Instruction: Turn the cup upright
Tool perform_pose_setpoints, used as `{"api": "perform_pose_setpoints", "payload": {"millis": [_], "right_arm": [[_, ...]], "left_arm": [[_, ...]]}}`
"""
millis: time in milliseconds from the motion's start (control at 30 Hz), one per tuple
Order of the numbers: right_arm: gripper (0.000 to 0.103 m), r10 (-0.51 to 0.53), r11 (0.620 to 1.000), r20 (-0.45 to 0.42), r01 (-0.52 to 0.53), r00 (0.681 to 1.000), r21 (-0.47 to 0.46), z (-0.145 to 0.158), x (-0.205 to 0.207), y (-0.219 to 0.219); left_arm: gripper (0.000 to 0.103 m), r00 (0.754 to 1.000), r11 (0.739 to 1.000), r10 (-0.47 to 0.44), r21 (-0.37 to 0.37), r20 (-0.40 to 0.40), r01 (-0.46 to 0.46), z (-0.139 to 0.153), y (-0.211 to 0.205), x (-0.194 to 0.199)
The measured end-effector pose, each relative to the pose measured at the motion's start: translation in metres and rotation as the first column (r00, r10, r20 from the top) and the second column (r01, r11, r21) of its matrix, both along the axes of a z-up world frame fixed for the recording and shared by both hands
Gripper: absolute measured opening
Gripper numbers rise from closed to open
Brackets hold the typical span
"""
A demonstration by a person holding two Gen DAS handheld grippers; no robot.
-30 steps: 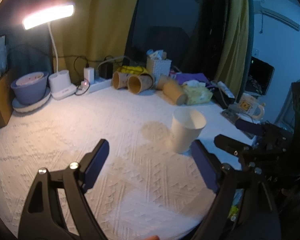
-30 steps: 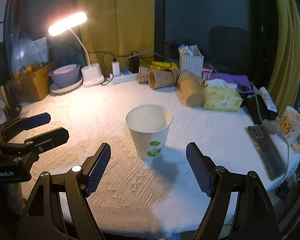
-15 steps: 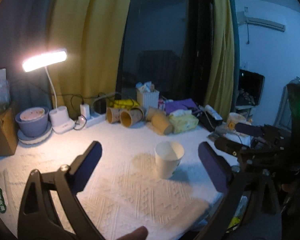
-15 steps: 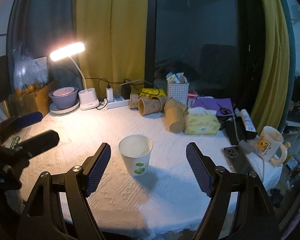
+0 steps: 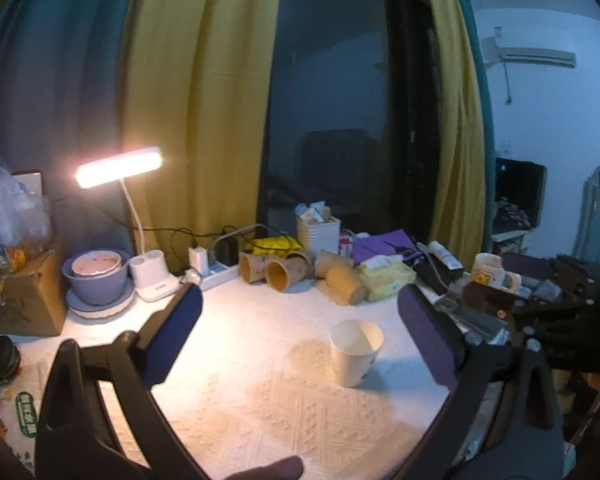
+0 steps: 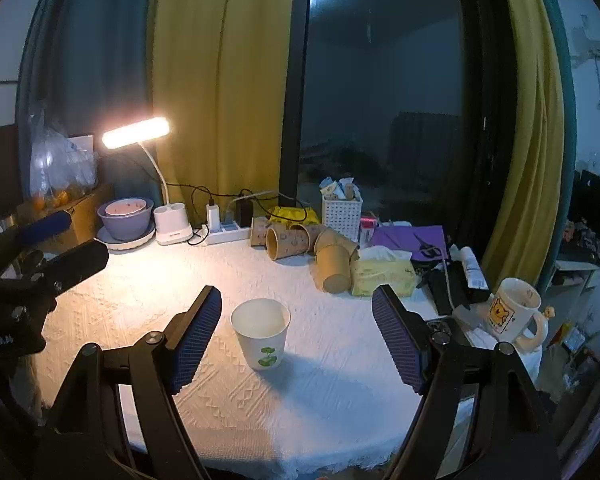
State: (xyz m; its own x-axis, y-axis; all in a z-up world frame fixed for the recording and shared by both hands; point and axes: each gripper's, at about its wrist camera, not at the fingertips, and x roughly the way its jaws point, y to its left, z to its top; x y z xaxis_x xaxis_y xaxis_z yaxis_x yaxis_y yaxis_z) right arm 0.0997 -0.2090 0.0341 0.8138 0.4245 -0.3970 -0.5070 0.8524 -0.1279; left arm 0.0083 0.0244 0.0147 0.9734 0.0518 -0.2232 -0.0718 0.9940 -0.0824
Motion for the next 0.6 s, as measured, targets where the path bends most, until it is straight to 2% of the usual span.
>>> {"api": "perform_pose_setpoints", "payload": {"millis": [100, 267, 600], "right_arm": [[0.081, -0.005, 1.0, 0.009, 0.005, 1.0, 0.004, 0.0026, -0.002, -0.0005], [0.081, -0.033, 0.999, 0.029, 0.032, 0.999, 0.022, 0.0085, -0.005, -0.0047], [0.081, -0.055, 0.998, 0.015, 0.055, 0.998, 0.03, 0.0073, 0.0, -0.0077]], "left_arm": [[0.099, 1.0, 1.0, 0.021, 0.004, 0.003, -0.021, 0.0017, 0.0012, -0.0021], [0.099, 1.0, 1.0, 0.001, 0.009, 0.014, -0.001, 0.0025, 0.0, -0.0061], [0.099, 0.999, 0.999, -0.031, -0.022, -0.018, 0.03, -0.0011, 0.0018, 0.0006]]}}
